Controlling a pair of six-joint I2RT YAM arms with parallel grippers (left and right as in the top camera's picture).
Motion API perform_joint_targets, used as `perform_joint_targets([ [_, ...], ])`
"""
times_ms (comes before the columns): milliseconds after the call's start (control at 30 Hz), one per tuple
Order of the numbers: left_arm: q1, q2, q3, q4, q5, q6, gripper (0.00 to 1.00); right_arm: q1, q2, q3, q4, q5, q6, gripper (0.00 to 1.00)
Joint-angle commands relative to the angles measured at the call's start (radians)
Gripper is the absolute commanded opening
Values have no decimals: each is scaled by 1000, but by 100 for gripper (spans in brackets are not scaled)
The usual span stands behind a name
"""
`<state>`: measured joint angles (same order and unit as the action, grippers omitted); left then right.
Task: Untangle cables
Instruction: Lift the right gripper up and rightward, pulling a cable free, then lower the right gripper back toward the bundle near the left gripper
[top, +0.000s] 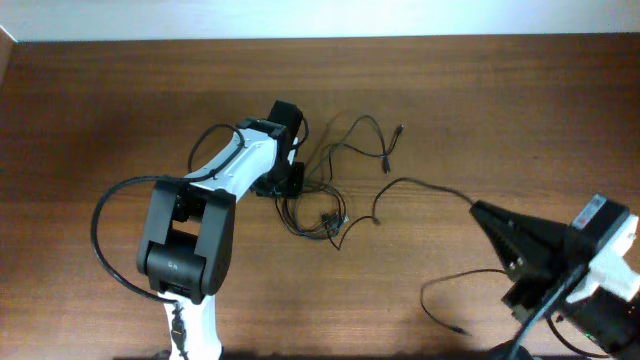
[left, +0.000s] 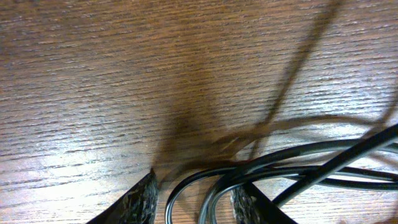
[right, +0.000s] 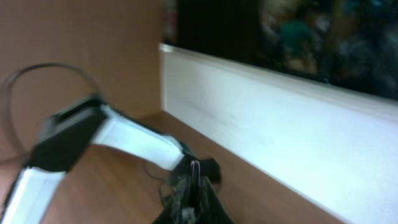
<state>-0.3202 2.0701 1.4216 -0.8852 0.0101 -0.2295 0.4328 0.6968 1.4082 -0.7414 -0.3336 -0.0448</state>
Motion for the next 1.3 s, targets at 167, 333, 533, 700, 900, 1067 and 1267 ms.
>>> perform_joint_targets([
  [167, 2, 2, -20, 2, -6, -13, 41, 3, 98, 17, -235, 218, 111, 4],
  [333, 2, 2, -20, 2, -7, -13, 41, 3, 305, 17, -373, 210, 163, 4],
  [533, 2, 2, -20, 2, -7, -13, 42, 5, 639, 17, -437, 117, 163, 4],
  [700, 2, 2, -20, 2, -7, -13, 42, 5, 927, 17, -467, 97, 163, 4],
  [900, 2, 2, -20, 2, -7, -13, 43, 5, 1174, 17, -465, 93, 247, 5],
  [1067, 0, 2, -20, 2, -7, -13, 43, 6, 1265, 15, -411, 71, 271, 5],
  [1267, 0, 2, -20, 2, -7, -13, 43, 6, 1270, 15, -347, 83, 226, 39],
])
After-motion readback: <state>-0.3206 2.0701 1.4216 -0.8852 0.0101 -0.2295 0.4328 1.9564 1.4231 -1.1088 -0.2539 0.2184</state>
